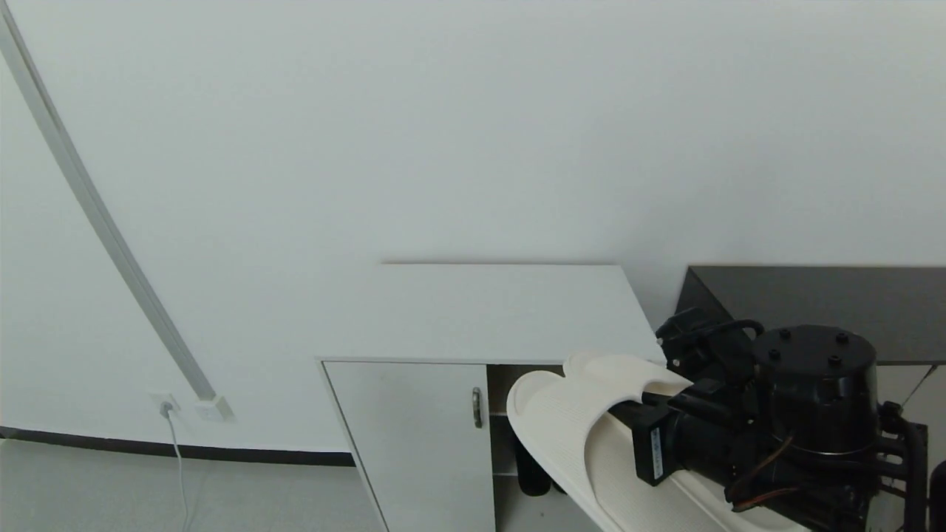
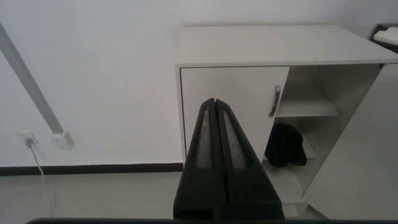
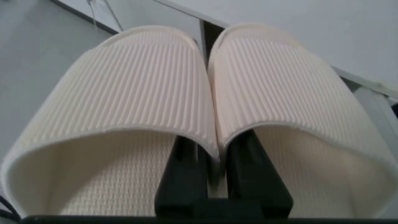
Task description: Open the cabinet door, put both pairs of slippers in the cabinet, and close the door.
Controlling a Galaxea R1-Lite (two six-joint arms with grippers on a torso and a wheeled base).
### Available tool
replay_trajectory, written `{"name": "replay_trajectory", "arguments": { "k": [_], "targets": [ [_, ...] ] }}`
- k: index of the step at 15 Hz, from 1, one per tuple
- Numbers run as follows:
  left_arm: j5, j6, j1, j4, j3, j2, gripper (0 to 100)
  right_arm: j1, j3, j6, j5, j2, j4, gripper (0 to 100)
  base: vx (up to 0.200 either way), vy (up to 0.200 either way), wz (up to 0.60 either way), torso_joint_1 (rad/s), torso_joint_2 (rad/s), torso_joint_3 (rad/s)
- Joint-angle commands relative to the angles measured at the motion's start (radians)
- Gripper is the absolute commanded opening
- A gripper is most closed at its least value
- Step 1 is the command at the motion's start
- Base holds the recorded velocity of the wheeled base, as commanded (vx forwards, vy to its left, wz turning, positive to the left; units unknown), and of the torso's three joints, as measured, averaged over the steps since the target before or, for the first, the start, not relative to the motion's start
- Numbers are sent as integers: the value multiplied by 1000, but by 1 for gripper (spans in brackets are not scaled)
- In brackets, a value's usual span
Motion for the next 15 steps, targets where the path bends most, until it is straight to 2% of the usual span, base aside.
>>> {"name": "replay_trajectory", "arguments": {
  "k": [1, 4, 15],
  "targets": [
    [-1, 0, 0, 1, 0, 1, 0, 2, 1, -2, 1, 4, 0, 0, 0, 0, 0, 0, 0, 0],
    [-1, 0, 0, 1, 0, 1, 0, 3, 4, -8, 3, 10, -2, 0, 0, 0, -600, 1, -1, 6],
    [-1, 0, 0, 1, 0, 1, 0, 25, 6, -14, 0, 19, -3, 0, 0, 0, 0, -19, 45, 24]
  ]
}}
